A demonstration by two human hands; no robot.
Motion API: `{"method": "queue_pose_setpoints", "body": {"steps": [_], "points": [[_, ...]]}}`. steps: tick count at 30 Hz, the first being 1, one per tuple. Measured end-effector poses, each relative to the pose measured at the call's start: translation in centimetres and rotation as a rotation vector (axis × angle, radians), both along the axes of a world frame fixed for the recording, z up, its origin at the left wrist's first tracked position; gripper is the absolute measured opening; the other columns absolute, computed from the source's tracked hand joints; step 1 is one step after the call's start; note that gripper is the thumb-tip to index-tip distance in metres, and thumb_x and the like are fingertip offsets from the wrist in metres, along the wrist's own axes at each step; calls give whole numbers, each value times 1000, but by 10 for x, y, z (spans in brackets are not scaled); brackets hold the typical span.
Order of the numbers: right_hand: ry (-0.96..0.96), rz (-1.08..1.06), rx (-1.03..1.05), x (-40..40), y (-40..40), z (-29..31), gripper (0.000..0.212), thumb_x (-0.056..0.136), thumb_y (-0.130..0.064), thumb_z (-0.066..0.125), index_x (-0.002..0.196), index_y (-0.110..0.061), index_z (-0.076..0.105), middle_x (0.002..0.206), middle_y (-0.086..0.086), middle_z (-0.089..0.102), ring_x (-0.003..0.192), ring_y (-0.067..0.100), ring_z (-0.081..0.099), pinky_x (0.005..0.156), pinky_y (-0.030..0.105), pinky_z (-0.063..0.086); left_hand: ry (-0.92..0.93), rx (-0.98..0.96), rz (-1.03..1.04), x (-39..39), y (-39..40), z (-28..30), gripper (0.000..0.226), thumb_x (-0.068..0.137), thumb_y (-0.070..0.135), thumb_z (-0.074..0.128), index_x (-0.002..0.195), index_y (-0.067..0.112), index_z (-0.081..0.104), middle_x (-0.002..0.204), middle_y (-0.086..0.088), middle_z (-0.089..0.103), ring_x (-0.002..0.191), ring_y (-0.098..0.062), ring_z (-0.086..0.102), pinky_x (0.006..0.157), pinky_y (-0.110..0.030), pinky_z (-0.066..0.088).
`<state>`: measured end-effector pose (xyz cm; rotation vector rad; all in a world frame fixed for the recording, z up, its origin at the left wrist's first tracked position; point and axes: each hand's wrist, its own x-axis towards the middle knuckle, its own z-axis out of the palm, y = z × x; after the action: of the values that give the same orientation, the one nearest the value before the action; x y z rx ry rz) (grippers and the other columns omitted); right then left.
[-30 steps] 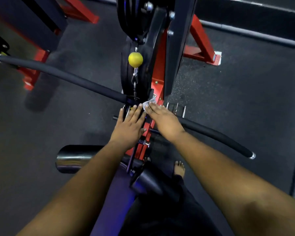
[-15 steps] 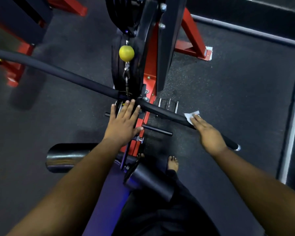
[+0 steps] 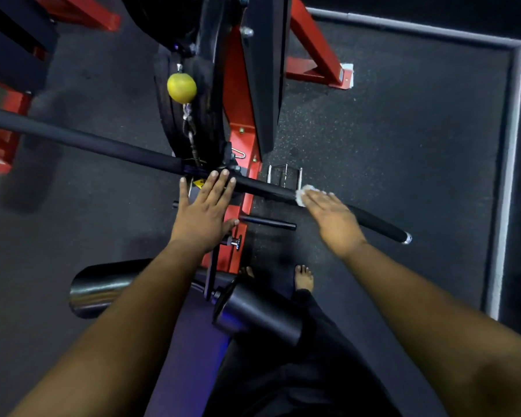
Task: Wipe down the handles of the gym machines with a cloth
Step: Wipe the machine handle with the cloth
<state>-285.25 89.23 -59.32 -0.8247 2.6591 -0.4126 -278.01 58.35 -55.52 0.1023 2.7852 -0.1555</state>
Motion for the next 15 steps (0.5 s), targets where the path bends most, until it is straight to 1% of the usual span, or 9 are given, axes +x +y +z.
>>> {"method": "queue_pose_setpoints", "body": {"steps": [2,3,4,6,9,11,12,14,15], "points": [[-84,-116,36,4,35,-7,75,90,12,43,158,-17,35,163,5,35,151,23,33,124,40,19,-19,11,2,-2,-2,-1,89,98,69,28,163,24,-13,170,4,-21,155,-14,-22,120,-70,-5],[-125,-186,37,5,42,-8,68,95,9,42,158,-18,36,163,5,37,150,23,35,124,39,19,-33,14,0,-3,-3,0,90,98,70,29,162,24,-13,169,4,-22,155,-14,-23,119,-70,-5],[-144,-250,21,4,41,-10,61,99,5,43,156,-18,38,161,5,40,148,24,38,123,39,21,-39,16,-5,-3,-4,0,90,98,70,29,162,24,-13,169,5,-22,155,-14,-23,119,-70,-5],[-105,-313,-59,2,18,-11,51,103,-3,46,152,-17,46,157,6,47,144,25,44,122,41,27,-30,30,-14,-4,-6,2,91,98,70,31,163,22,-11,170,5,-19,156,-13,-21,120,-69,-4],[-28,-229,-218,-2,-52,-2,50,99,-4,51,148,-13,52,154,7,50,142,27,47,122,45,30,6,35,-44,-4,-11,4,92,99,65,40,164,19,-5,171,4,-13,157,-12,-14,121,-68,-3],[-36,-130,-278,-1,-101,10,50,100,-6,50,149,-11,50,155,10,48,144,29,44,123,46,28,23,10,-47,-4,-16,5,93,98,64,44,165,18,-3,172,4,-13,158,-13,-12,121,-69,-4],[-46,-59,-274,0,-121,15,50,103,-10,49,152,-11,45,159,10,43,148,29,38,125,47,24,24,2,-37,-5,-18,5,93,98,64,44,165,18,-3,171,4,-14,157,-13,-13,120,-69,-6],[-50,59,-197,2,-142,16,54,107,-20,45,159,-15,30,167,7,27,154,27,25,127,46,17,8,-14,-23,-6,-21,5,95,98,65,43,164,19,-8,170,5,-21,156,-12,-18,118,-70,-10],[-31,96,-155,3,-143,13,60,106,-18,46,162,-17,23,169,5,21,155,26,21,127,46,15,-4,-30,-24,-6,-21,5,96,98,66,41,163,19,-11,169,6,-24,156,-12,-20,117,-70,-11]]}}
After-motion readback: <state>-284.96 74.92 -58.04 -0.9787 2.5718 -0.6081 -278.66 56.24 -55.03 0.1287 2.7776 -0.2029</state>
